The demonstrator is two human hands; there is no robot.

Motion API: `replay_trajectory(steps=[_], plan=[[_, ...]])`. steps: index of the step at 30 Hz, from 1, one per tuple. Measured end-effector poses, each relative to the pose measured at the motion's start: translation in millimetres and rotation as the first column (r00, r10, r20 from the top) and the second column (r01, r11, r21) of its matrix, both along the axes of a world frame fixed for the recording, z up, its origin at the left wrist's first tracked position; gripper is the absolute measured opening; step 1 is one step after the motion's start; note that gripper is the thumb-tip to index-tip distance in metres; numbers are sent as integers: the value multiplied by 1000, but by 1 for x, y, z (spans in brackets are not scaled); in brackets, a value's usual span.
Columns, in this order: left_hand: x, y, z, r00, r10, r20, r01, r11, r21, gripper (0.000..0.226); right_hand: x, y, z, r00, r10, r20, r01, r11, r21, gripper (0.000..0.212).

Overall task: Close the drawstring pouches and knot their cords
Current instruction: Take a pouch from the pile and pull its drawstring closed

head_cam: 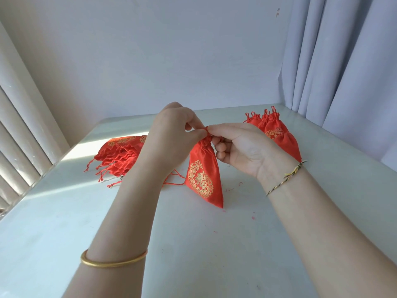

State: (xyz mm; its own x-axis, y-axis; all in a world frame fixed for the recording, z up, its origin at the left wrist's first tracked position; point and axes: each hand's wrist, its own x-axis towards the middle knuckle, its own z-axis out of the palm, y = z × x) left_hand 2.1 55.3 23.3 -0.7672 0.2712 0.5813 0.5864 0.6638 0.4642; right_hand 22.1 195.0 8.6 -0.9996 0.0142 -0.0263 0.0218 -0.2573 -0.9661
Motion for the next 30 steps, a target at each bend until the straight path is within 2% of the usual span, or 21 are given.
replay_trajectory(steps=[2,3,5,6,11,15,17,19,21,22,24,26,29,30], plan=[[-1,0,-1,1000,15,4,-15,1000,23,7,0,4,1,997,-26,-66,32,995,95,7],[-1,0,0,999,21,25,-22,999,42,8,0,8,0,990,-61,-124,88,971,222,6],[0,-3,1,995,12,95,-20,996,88,8,1,16,1,960,-109,-257,223,855,469,8],[0,-4,1,992,-4,129,-10,994,110,9,1,18,2,944,-114,-309,269,809,522,9],[-1,-4,-3,963,-101,249,54,981,187,18,-4,19,-3,893,-163,-420,378,779,500,23],[-3,-3,-8,904,-178,388,95,970,224,23,-13,18,-17,890,-207,-407,420,719,553,21],[-2,1,-11,863,-214,458,59,942,330,25,-13,19,-19,890,-195,-411,424,685,592,16],[-1,5,-14,813,-287,507,8,876,483,25,-9,21,-16,914,-162,-371,351,774,527,15],[1,11,-15,771,-361,524,-30,802,596,25,-1,29,-13,950,-162,-267,263,876,403,32],[1,14,-16,755,-390,527,-52,766,641,24,5,33,-13,961,-171,-219,250,876,412,39],[3,22,-16,716,-444,538,-100,698,709,23,18,42,-22,980,-150,-130,198,803,562,50],[7,35,-15,667,-511,542,-126,639,759,23,29,44,-42,992,-106,-75,128,726,676,51],[18,67,-9,592,-603,534,-117,592,797,20,40,54,-59,977,-114,-179,207,699,685,15],[23,81,-6,571,-623,534,-113,585,803,19,43,66,-60,966,-139,-219,254,671,697,19]])
